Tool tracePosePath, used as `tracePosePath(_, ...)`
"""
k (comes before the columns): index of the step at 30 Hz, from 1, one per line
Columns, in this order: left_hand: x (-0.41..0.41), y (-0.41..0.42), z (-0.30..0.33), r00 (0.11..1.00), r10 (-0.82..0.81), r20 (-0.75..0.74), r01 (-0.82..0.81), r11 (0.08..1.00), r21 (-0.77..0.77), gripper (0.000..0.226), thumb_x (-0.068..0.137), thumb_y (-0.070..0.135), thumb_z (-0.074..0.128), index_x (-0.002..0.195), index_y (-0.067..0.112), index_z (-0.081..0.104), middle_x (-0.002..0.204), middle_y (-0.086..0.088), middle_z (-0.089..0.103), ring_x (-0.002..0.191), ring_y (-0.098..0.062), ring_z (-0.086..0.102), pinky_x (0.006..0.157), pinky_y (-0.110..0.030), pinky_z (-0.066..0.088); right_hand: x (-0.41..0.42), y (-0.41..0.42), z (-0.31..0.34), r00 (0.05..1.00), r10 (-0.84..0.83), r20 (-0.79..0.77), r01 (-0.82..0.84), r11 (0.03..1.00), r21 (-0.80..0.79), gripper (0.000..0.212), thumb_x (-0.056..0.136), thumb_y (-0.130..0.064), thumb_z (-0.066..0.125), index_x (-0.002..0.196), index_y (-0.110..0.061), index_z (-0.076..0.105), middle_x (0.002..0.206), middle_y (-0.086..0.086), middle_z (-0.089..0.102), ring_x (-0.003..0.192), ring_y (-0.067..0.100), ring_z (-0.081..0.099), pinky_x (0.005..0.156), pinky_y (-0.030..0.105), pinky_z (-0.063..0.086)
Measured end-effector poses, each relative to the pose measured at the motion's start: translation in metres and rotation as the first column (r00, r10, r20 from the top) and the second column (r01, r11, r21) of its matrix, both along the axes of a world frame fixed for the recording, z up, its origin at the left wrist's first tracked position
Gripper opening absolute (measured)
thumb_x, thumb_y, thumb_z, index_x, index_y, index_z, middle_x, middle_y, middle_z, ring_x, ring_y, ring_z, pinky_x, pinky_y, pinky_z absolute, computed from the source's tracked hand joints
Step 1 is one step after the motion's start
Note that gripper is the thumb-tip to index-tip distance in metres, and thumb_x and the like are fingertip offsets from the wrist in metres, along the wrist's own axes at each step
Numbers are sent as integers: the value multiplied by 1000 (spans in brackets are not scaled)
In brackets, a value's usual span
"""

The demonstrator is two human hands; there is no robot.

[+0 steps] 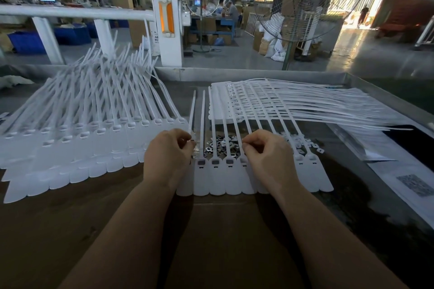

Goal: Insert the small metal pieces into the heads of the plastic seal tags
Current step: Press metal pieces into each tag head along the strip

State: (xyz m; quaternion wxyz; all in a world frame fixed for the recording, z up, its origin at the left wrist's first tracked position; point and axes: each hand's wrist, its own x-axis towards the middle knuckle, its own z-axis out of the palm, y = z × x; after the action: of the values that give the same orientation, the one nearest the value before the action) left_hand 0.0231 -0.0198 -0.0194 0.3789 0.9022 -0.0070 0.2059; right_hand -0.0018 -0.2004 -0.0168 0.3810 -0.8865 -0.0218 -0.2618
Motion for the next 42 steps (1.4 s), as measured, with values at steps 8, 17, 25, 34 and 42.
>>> tracePosePath(8, 3, 1, -4, 995, -1, -95, -1, 1000, -13, 27, 87, 24, 63, 114, 20, 60, 100, 0, 68, 80, -10, 53, 70, -23, 41, 1, 4, 2, 1000, 10, 25, -6, 985, -172, 12, 87, -10, 62, 96, -11, 69, 92, 0, 66, 84, 14, 60, 80, 28, 51)
tracePosePath(17, 0, 1, 0, 994, 30, -103, -37, 997, -64, 33, 86, 14, 59, 119, 16, 59, 107, -5, 67, 87, -16, 58, 71, -24, 42, 21, 13, 24, 993, 48, -111, -84, 932, -352, 15, 89, -17, 60, 100, -17, 70, 102, 0, 62, 88, 11, 57, 82, 24, 47)
tracePosePath(25, 0, -1, -2, 994, 29, -108, -38, 996, -81, 32, 86, 19, 61, 119, 18, 59, 109, -4, 67, 94, -17, 62, 73, -22, 44, 33, 32, 23, 972, 52, -231, -164, 850, -501, 23, 86, -20, 60, 108, -20, 68, 113, 1, 55, 103, 15, 52, 88, 27, 41)
tracePosePath(34, -2, -1, -2, 993, 27, -115, -36, 996, -77, 33, 86, 19, 62, 119, 18, 60, 107, -3, 67, 94, -17, 62, 79, -28, 49, 39, 42, 17, 957, -73, -282, -101, 826, -554, 26, 91, -16, 51, 114, -18, 63, 118, 5, 48, 110, 20, 48, 96, 38, 43)
tracePosePath(42, -3, 0, -1, 991, 14, -132, -24, 997, -78, 33, 86, 18, 60, 119, 18, 59, 108, -3, 67, 95, -19, 62, 80, -29, 50, 35, 44, 12, 985, -77, -155, -2, 891, -454, 18, 89, -16, 60, 105, -15, 68, 109, 2, 56, 100, 17, 54, 87, 30, 47)
